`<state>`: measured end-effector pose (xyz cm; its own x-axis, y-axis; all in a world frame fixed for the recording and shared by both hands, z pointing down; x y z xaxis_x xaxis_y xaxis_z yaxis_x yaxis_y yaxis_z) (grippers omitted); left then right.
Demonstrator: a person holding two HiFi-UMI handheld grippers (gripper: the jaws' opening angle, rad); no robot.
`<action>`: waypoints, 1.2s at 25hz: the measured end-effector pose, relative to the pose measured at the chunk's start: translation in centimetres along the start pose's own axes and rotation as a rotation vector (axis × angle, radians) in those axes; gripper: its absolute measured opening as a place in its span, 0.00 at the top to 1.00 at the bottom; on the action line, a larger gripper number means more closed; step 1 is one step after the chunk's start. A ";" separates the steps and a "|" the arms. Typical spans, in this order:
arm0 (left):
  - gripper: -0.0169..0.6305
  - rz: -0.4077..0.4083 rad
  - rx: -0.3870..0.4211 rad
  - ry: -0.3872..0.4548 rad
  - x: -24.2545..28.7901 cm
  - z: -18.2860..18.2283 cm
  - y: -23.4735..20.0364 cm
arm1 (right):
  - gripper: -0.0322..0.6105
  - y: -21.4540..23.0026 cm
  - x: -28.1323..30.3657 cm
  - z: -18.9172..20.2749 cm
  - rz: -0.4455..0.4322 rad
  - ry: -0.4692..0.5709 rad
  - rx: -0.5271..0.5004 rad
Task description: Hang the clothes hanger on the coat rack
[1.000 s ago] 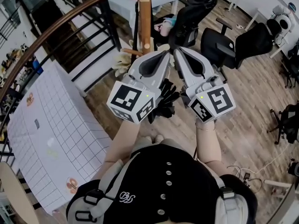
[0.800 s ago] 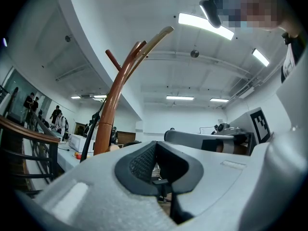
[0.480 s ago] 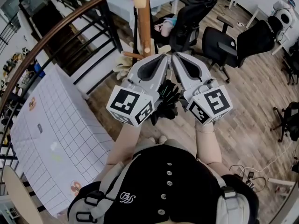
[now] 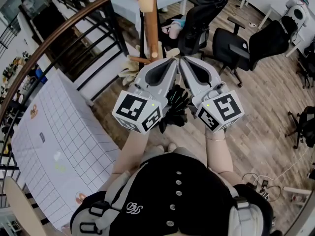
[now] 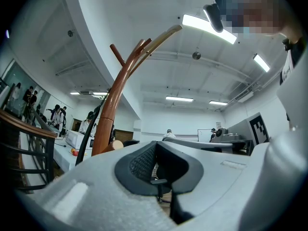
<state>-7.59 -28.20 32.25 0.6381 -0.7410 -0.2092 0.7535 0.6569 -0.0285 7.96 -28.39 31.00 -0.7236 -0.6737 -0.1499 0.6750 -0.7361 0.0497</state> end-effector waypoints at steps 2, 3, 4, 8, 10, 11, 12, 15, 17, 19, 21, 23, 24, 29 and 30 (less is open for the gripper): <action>0.98 0.001 -0.003 -0.002 0.0 0.1 0.0 | 0.95 0.0 0.0 0.1 0.001 -0.004 -0.003; 0.98 0.002 -0.006 -0.003 0.0 0.2 0.0 | 0.95 0.0 0.0 0.1 0.002 -0.006 -0.004; 0.98 0.002 -0.009 -0.004 0.0 0.3 0.0 | 0.95 0.0 -0.1 0.2 0.003 -0.008 -0.004; 0.98 0.000 -0.015 -0.009 0.4 0.5 0.2 | 0.95 0.2 -0.2 0.3 0.003 -0.009 -0.001; 0.98 -0.003 -0.014 -0.010 0.6 0.5 0.2 | 0.95 0.4 -0.2 0.2 0.001 -0.010 -0.001; 0.98 -0.005 -0.015 -0.010 0.6 0.4 0.2 | 0.95 0.5 -0.2 0.2 0.000 -0.011 -0.001; 0.98 -0.008 -0.016 -0.010 0.6 0.5 0.1 | 0.95 0.6 -0.2 0.2 0.000 -0.010 0.000; 0.98 -0.016 -0.015 -0.014 0.6 0.5 0.1 | 0.95 0.8 -0.4 0.2 0.003 -0.009 0.004; 0.98 -0.021 -0.013 -0.015 0.5 0.6 0.0 | 0.95 0.8 -0.4 0.3 0.002 -0.011 0.006; 0.98 -0.021 -0.016 -0.017 0.4 0.6 0.0 | 0.95 0.8 -0.4 0.5 -0.003 -0.014 0.008; 0.98 -0.015 -0.020 -0.021 0.5 0.7 0.0 | 0.95 0.8 -0.3 0.6 -0.010 -0.016 0.011; 0.98 -0.012 -0.018 -0.025 0.6 0.7 0.1 | 0.95 0.9 -0.3 0.7 -0.012 -0.017 0.015; 0.98 -0.013 -0.015 -0.027 0.6 0.7 0.1 | 0.95 1.0 -0.3 0.7 -0.012 -0.017 0.017; 0.98 -0.018 -0.018 -0.032 0.7 0.8 -0.1 | 0.95 1.3 0.0 0.9 -0.011 -0.037 0.020; 0.98 -0.017 -0.019 -0.033 0.7 0.8 -0.2 | 0.95 1.4 0.1 0.9 -0.011 -0.042 0.019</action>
<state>-7.10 -28.98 32.93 0.6301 -0.7563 -0.1761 0.7615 0.6462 -0.0504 8.66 -29.52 31.94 -0.7365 -0.6676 -0.1091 0.6646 -0.7442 0.0676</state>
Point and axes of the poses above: the fingertips, and each gripper's own axes: x forward along the fingers, y to its right, z out of its underside, the point moved 10 cm from there along -x, backward along the fingers, and after that the axes turned 5 degrees about x, right-handed, at the moved point
